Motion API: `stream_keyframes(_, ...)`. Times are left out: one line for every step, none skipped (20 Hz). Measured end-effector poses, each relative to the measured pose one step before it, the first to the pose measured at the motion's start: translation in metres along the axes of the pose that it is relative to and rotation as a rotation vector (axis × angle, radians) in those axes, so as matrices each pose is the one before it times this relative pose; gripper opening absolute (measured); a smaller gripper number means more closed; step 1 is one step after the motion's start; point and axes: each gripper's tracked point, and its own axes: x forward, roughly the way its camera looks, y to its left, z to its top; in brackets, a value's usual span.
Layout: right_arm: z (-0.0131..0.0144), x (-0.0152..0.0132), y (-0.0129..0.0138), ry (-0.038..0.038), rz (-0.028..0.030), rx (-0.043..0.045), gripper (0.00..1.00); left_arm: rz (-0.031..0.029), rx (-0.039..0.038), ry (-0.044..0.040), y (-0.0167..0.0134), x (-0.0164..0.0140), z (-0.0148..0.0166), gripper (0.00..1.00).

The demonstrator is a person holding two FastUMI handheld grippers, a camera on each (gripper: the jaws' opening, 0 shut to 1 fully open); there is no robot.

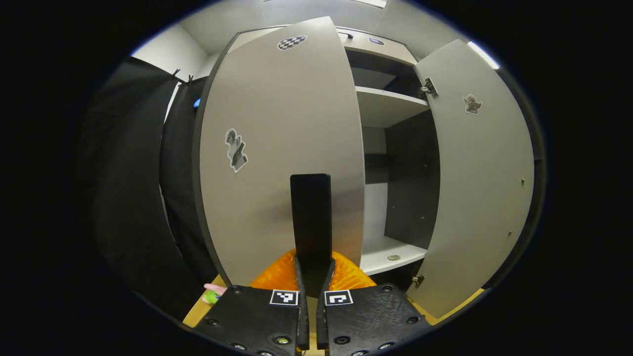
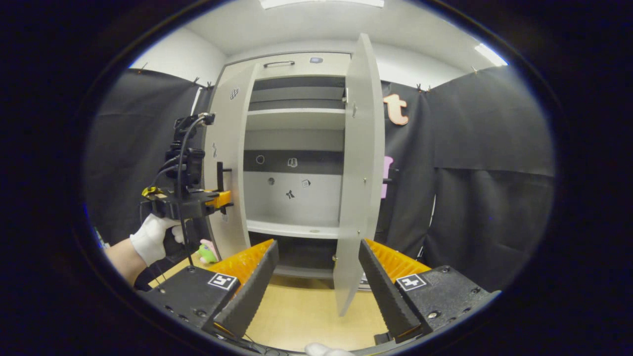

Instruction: Open the right door of the double-door shoe cabinet with the right hand, and open the left door with the left hand.

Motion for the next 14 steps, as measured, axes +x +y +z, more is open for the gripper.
stream_keyframes(0.00016,0.00189,0.00067,0.00149,0.00761,-0.00422,1.00,0.00452,0.00015,0.00205,0.00206,-0.00287,-0.00004,0.05)
stream_keyframes(0.00081,0.00142,0.00090,-0.00026,0.00816,-0.00415,1.00,0.00583,0.00047,0.00286,0.00146,-0.00339,-0.00027,0.05)
stream_keyframes(-0.00063,-0.00016,0.00170,0.00054,0.00873,-0.00239,1.00,0.00627,-0.00407,-0.00036,0.00145,-0.00099,-0.00008,0.05)
stream_keyframes(-0.00035,0.00057,0.00078,0.00228,0.00831,-0.00279,1.00,0.00383,-0.00058,0.00029,0.00157,-0.00205,-0.00013,0.05)
stream_keyframes(-0.00065,-0.00078,0.00083,0.00229,0.00979,-0.00295,1.00,0.00440,-0.00014,0.00022,0.00165,-0.00161,-0.00044,0.05)
stream_keyframes(-0.00005,0.00041,0.00097,0.00298,0.00995,-0.00109,1.00,0.00635,-0.00105,0.00077,0.00195,-0.00216,-0.00008,0.05)
stream_keyframes(-0.00140,0.00052,0.00168,0.00404,0.01224,-0.00074,1.00,0.00581,0.00366,0.00184,0.00178,-0.00188,-0.00020,0.05)
stream_keyframes(-0.00048,0.00078,0.00097,0.00129,0.01010,-0.00029,1.00,0.00748,0.00096,-0.00136,0.00193,-0.00115,-0.00001,0.05)
stream_keyframes(0.00030,-0.00005,0.00053,-0.00196,0.00795,-0.00014,1.00,0.00698,0.00315,-0.00119,0.00154,-0.00074,0.00029,0.05)
stream_keyframes(0.00085,0.00097,0.00071,-0.00152,0.00842,-0.00136,1.00,0.00837,0.00127,0.00043,0.00191,0.00022,-0.00027,0.05)
stream_keyframes(-0.00067,0.00031,0.00074,0.00195,0.00871,-0.00335,1.00,0.01052,0.00504,0.00262,0.00184,-0.00220,-0.00066,0.05)
stream_keyframes(0.00012,0.00098,0.00011,-0.00101,0.00753,-0.00225,1.00,0.01105,-0.00145,0.00240,0.00146,-0.00096,-0.00020,0.05)
stream_keyframes(0.00073,0.00375,0.00075,-0.00200,0.00540,0.00036,1.00,0.00768,-0.00276,0.00063,0.00139,-0.00071,0.00012,0.05)
stream_keyframes(0.00101,0.00287,0.00075,-0.00111,0.00736,0.00226,1.00,0.00336,-0.00321,0.00127,0.00129,-0.00090,-0.00018,0.05)
